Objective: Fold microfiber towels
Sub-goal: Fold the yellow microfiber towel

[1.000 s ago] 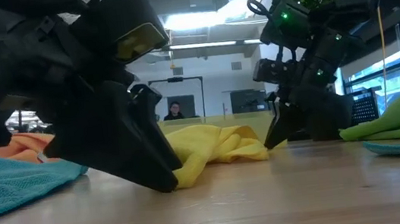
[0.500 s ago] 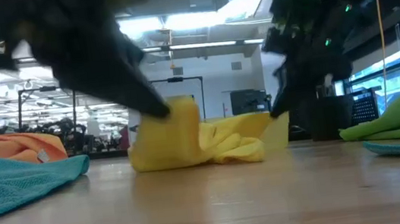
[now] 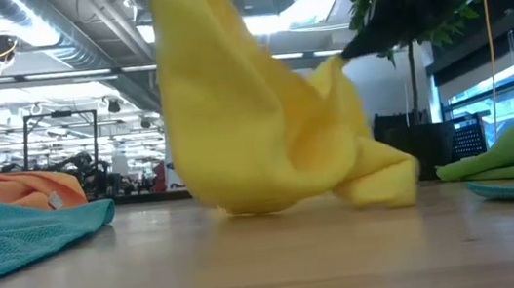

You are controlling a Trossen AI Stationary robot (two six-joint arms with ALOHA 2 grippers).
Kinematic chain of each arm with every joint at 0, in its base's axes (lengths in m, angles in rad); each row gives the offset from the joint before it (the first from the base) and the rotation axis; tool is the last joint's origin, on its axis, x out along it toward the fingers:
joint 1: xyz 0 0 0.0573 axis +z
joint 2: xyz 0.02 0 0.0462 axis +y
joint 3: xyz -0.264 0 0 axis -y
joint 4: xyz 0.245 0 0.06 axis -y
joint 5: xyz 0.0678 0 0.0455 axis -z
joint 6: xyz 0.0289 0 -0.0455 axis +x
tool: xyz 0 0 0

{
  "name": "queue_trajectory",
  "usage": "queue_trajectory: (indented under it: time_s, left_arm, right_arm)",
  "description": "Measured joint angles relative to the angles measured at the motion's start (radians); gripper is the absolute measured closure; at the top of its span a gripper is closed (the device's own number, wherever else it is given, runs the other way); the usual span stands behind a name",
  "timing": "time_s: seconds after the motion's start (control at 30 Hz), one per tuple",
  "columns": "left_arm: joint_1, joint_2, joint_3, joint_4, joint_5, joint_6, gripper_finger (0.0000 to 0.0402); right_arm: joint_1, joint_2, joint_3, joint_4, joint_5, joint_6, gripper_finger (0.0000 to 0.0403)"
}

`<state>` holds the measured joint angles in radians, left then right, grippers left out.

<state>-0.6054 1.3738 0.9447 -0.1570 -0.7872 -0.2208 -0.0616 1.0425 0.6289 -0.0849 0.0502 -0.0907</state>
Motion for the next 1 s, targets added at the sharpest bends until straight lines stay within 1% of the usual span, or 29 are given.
queue_trajectory:
  time_s: [0.17, 0.33, 0.5, 0.67, 0.73, 0.77, 0.87, 0.9, 1.0]
  left_arm:
    - [-0.019, -0.087, 0.0, 0.0, -0.117, 0.03, 0.0401]
    - [-0.029, -0.159, 0.001, 0.002, -0.266, 0.032, 0.0401]
    - [-0.028, -0.208, 0.001, 0.002, -0.331, 0.032, 0.0401]
    - [-0.028, -0.235, 0.001, 0.004, -0.325, 0.014, 0.0401]
    - [-0.028, -0.239, 0.001, 0.012, -0.305, -0.01, 0.0402]
    - [-0.028, -0.239, 0.001, 0.012, -0.276, -0.04, 0.0402]
    - [-0.028, -0.232, 0.001, 0.012, -0.141, -0.119, 0.0401]
    - [-0.028, -0.226, 0.001, 0.012, -0.109, -0.139, 0.0401]
    - [-0.036, -0.211, 0.001, 0.009, -0.076, -0.195, 0.0401]
  right_arm:
    - [0.0, -0.077, 0.0, 0.001, 0.0, 0.008, 0.0399]
    - [0.0, -0.138, 0.0, 0.008, 0.0, 0.018, 0.0399]
    - [0.0, -0.18, 0.0, 0.016, 0.032, 0.034, 0.0399]
    - [0.0, -0.211, 0.0, 0.017, 0.034, 0.041, 0.0399]
    - [0.0, -0.218, 0.0, 0.015, 0.034, 0.064, 0.0399]
    - [0.003, -0.22, 0.0, 0.015, 0.034, 0.078, 0.0399]
    - [0.031, -0.221, 0.0, 0.004, 0.038, 0.102, 0.04]
    - [0.046, -0.221, 0.0, -0.001, 0.037, 0.112, 0.04]
    - [0.104, -0.221, 0.0, -0.01, 0.037, 0.141, 0.04]
